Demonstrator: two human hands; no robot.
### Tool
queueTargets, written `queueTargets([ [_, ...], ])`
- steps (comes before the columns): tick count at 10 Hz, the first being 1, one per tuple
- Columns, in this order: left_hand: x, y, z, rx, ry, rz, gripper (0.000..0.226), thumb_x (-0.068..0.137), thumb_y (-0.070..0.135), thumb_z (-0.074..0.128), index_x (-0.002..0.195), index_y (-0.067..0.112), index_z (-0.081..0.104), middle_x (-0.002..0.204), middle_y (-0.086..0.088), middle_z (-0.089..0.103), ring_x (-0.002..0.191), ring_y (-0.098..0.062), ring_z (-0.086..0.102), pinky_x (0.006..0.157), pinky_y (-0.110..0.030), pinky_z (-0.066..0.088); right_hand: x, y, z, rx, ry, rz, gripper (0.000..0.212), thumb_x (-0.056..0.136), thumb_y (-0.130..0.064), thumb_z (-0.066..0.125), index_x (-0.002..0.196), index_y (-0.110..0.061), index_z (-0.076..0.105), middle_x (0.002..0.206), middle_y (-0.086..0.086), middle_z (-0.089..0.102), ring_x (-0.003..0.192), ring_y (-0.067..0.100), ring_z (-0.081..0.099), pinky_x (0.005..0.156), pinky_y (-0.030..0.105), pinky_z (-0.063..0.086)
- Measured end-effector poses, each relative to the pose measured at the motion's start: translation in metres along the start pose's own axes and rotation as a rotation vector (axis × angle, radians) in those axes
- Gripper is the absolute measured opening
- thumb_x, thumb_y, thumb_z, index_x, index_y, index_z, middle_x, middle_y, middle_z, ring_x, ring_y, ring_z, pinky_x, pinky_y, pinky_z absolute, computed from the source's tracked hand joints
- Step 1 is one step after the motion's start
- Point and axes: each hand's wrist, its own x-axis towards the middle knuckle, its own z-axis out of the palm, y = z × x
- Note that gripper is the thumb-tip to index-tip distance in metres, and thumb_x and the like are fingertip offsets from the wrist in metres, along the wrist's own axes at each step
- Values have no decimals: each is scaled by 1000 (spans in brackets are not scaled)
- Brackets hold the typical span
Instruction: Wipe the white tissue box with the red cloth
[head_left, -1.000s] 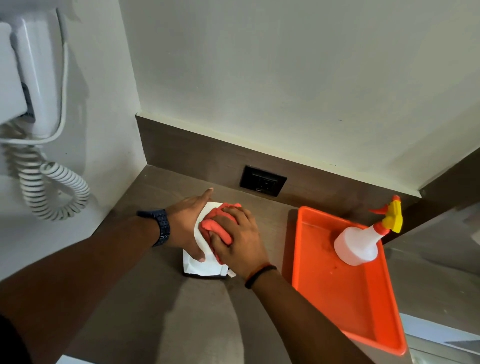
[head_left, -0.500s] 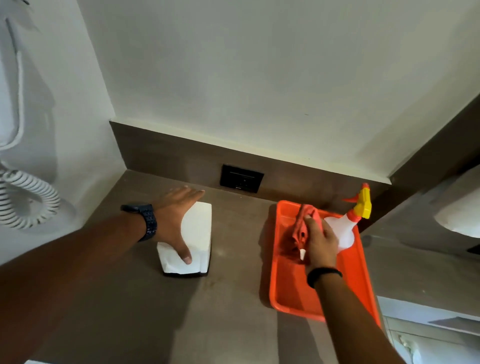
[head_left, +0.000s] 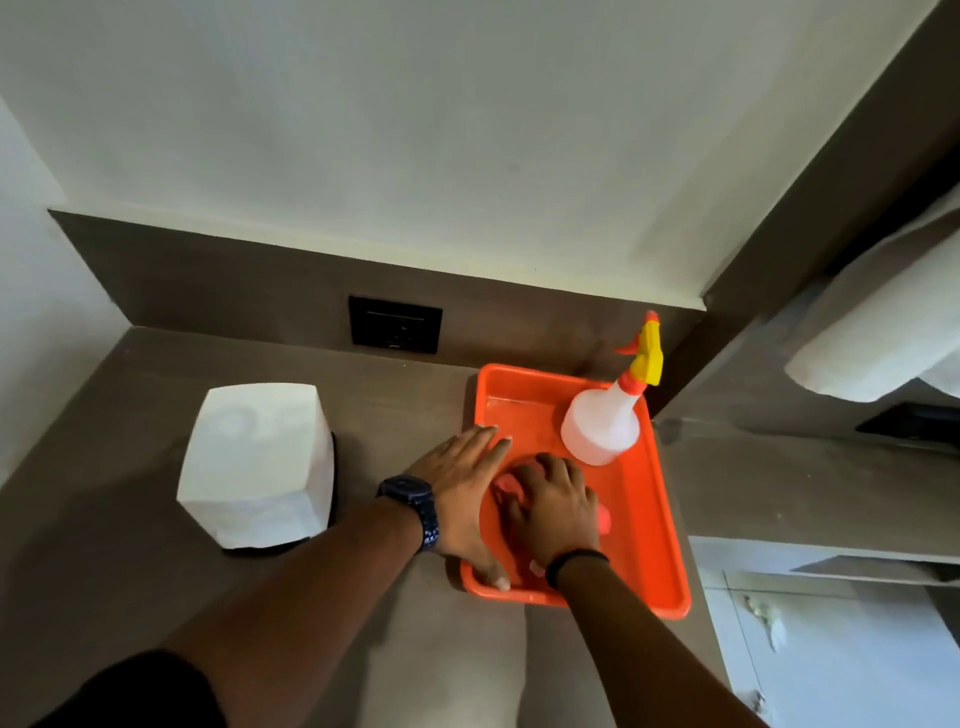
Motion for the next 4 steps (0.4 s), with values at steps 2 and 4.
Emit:
queueTargets([
  [2, 6, -2, 20, -9, -25, 28, 156, 33, 92, 63, 141, 26, -29, 157, -3, -25, 141, -18, -26, 114, -37, -7, 4, 9, 20, -31, -88, 8, 52, 94, -52, 38, 143, -33, 37, 162, 7, 32, 153, 32, 16, 120, 61, 15],
  [4, 2, 2, 10, -6, -48, 29, 152, 33, 92, 61, 142, 31, -24, 158, 0, -21, 142, -20, -21, 116, -41, -3, 1, 6, 9, 70, -37, 13, 58, 92, -53, 46, 144, -29, 39, 162, 7, 33, 153, 31, 18, 121, 57, 15],
])
